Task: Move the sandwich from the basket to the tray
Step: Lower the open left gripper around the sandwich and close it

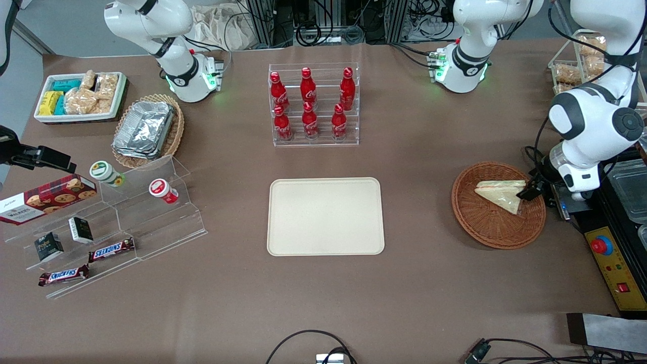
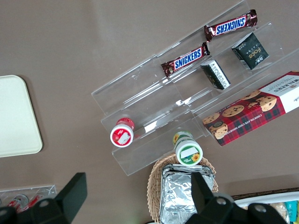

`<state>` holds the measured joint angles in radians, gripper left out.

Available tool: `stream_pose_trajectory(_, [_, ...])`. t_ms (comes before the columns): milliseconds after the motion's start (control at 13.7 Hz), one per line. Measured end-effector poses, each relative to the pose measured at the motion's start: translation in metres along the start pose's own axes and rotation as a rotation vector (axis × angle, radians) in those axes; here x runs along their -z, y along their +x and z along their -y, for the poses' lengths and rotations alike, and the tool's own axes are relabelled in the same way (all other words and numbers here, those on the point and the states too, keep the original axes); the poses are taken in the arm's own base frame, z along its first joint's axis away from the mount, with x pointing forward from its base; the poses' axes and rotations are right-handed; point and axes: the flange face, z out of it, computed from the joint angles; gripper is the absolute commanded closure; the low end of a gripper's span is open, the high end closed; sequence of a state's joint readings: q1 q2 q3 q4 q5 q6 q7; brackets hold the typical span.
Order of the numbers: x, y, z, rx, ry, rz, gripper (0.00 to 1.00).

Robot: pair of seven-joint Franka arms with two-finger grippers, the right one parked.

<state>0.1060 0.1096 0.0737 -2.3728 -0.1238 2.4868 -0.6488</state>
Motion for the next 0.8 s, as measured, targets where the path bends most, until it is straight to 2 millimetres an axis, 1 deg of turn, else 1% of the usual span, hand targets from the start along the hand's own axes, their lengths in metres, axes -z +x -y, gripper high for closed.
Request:
stream_pose_trajectory(218, [-0.015, -0.002, 0.004, 0.006, -0.003, -0.008, 0.0])
stream_pose_trajectory(437, [-0.025, -0.004, 0.004, 0.018, -0.009, -0.006, 0.0])
stream_pose_trajectory(510, [-0.027, -0.005, 0.004, 0.019, -0.01, -0.006, 0.01])
stream_pose_trajectory(583, [-0.03, -0.006, 0.004, 0.021, -0.01, -0.005, 0.11])
stream_pose_trajectory(655, [-0.032, -0.007, 0.004, 0.021, -0.009, -0.003, 0.3])
stream_pose_trajectory(728, [-0.033, -0.007, 0.004, 0.02, -0.009, -0.003, 0.54])
stream_pose_trajectory(801, [-0.033, -0.007, 0.004, 0.019, -0.009, -0.003, 0.71])
